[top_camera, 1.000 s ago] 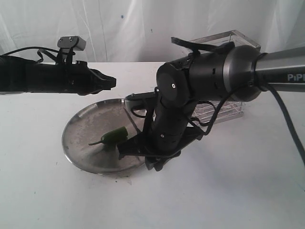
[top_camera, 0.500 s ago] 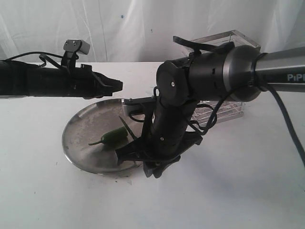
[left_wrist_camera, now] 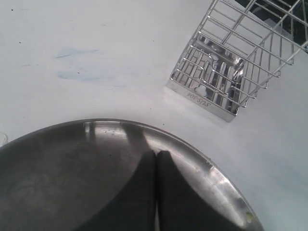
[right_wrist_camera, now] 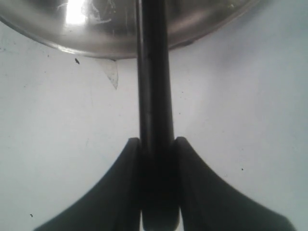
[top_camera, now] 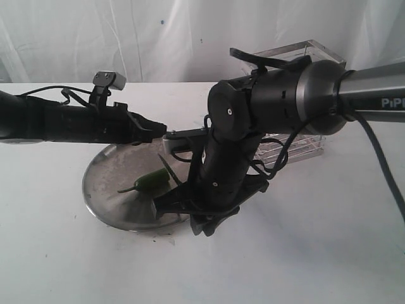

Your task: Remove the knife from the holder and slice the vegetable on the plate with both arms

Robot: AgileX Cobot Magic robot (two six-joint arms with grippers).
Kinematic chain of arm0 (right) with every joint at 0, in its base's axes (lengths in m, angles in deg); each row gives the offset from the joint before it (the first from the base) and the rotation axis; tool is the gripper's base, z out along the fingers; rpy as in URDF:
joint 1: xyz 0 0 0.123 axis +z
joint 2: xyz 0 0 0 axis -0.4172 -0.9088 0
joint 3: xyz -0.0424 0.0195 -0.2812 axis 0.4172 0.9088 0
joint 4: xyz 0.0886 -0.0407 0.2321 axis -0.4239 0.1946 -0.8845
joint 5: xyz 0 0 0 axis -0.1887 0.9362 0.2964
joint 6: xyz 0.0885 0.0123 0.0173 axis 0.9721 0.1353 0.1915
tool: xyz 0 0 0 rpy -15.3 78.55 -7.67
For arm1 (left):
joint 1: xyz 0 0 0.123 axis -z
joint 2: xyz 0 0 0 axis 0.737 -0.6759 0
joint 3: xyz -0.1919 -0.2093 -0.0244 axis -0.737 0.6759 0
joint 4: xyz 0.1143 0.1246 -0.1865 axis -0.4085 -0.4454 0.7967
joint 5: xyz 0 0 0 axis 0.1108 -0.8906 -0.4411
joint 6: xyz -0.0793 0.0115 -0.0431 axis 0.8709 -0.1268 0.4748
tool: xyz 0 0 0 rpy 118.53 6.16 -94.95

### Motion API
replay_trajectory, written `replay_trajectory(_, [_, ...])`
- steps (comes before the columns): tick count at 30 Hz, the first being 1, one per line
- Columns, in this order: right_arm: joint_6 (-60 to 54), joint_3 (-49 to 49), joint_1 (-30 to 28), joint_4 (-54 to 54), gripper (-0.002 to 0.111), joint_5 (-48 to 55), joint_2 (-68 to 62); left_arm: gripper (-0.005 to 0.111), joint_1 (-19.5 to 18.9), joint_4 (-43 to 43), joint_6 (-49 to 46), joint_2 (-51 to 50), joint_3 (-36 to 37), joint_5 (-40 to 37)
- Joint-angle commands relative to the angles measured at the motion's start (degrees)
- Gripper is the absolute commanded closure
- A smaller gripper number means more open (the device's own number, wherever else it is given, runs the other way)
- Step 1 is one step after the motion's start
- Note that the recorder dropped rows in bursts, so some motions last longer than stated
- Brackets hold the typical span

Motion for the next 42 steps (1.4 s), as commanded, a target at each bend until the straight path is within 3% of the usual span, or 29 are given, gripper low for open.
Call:
replay_trajectory(1, [-0.47, 0.17, -0.13, -0.29, 0.108, -0.55, 0.02, 0.107, -0.06, 1.29, -0.42, 0.26, -0.16, -1.27])
replay_trajectory(42, [-2.21, 0.17, 0.43, -4.50, 0.108, -5.40, -3.70, 0.107, -0.06, 1.29, -0.66, -2.31, -0.16, -1.27])
